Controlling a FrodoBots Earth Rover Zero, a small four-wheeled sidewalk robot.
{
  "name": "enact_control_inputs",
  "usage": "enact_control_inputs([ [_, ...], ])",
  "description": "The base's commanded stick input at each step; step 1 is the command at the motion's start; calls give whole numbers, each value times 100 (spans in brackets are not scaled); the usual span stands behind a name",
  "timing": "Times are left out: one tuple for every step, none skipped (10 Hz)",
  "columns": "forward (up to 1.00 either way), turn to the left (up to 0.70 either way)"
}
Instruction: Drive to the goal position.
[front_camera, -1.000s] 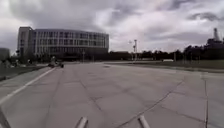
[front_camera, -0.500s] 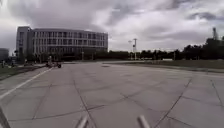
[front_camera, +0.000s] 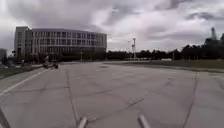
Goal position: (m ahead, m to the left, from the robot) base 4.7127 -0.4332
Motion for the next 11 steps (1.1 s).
enact_control_inputs([
  [70,1],
  [70,1],
  [70,1],
  [70,1],
  [70,1],
  [70,1],
  [70,1],
  [70,1],
  [70,1],
  [70,1],
  [70,1],
])
